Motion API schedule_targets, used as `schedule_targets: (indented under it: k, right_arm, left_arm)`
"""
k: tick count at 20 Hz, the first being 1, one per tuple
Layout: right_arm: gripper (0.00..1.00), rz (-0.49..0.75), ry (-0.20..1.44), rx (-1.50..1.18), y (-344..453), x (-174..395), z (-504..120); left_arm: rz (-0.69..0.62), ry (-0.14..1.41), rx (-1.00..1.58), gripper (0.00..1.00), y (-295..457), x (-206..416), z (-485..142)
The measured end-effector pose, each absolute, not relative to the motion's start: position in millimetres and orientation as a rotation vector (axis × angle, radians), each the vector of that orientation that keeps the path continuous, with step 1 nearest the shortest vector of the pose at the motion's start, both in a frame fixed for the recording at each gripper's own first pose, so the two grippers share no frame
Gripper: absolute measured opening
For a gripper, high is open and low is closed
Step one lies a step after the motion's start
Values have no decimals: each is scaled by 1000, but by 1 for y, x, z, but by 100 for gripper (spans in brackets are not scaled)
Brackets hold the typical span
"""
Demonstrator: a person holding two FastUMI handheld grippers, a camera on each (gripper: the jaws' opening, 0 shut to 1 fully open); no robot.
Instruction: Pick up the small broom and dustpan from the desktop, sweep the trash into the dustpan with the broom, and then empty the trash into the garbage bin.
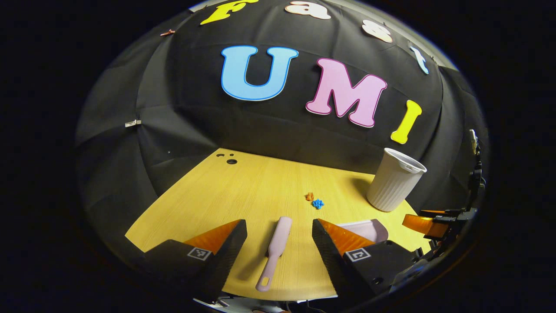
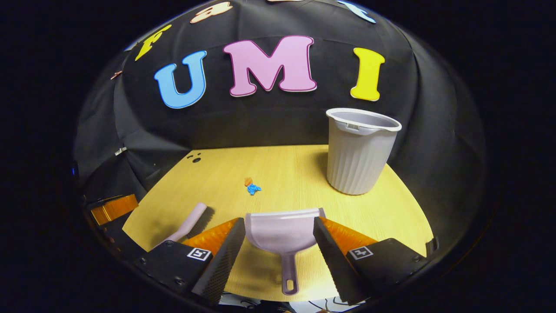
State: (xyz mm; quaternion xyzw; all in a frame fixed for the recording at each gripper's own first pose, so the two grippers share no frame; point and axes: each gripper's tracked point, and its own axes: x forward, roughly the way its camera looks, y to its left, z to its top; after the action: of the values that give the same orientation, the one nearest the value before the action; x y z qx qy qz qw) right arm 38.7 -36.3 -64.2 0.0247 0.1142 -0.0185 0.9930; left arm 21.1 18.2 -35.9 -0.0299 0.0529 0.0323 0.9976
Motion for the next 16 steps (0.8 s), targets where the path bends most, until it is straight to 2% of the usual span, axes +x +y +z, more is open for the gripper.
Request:
schedule_targets:
  k: [16]
  right_arm:
    - [99, -58, 676, 69, -54, 64, -199]
  left_arm:
    - [226, 255, -55, 96, 49, 36, -88]
